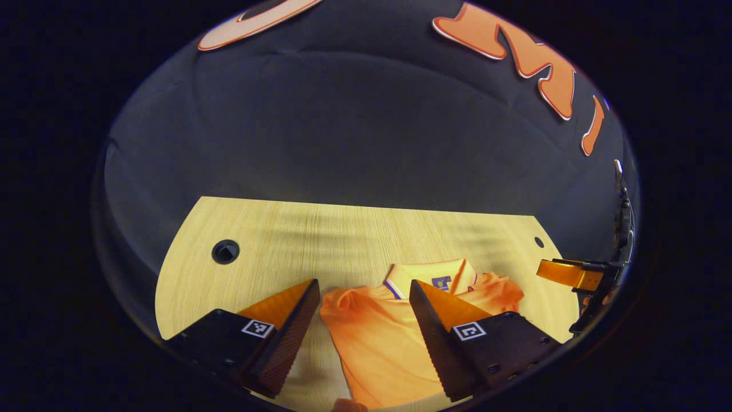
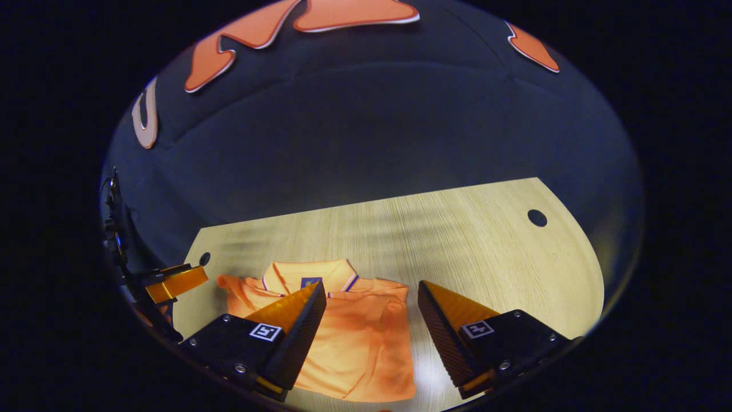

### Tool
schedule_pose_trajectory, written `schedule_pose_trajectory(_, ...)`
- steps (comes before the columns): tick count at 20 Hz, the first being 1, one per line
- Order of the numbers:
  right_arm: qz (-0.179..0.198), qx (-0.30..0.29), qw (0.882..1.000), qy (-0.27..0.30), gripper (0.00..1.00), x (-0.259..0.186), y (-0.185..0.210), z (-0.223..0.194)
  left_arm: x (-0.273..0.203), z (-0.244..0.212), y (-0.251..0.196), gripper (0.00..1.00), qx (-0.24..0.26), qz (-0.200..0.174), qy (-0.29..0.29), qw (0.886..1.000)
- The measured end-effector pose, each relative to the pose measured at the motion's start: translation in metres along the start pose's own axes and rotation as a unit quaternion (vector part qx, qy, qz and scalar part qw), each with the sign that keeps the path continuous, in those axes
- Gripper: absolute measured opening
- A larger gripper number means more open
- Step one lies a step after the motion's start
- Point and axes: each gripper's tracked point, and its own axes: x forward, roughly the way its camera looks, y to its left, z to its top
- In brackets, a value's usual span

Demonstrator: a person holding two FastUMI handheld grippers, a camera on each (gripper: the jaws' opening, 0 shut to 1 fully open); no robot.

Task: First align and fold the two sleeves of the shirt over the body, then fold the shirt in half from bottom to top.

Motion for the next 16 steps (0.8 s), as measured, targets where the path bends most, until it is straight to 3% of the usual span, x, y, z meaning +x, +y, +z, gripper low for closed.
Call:
schedule_pose_trajectory(4,0.044,-0.013,0.999,-0.028,0.98,-0.048,0.01,0.0,-0.064,0.003,-0.014,0.97,-0.007,0.008,-0.045,0.999)
schedule_pose_trajectory(16,0.069,-0.075,0.984,-0.149,0.98,-0.185,0.009,0.01,-0.233,0.013,-0.1,0.96,0.017,0.004,-0.167,0.986)
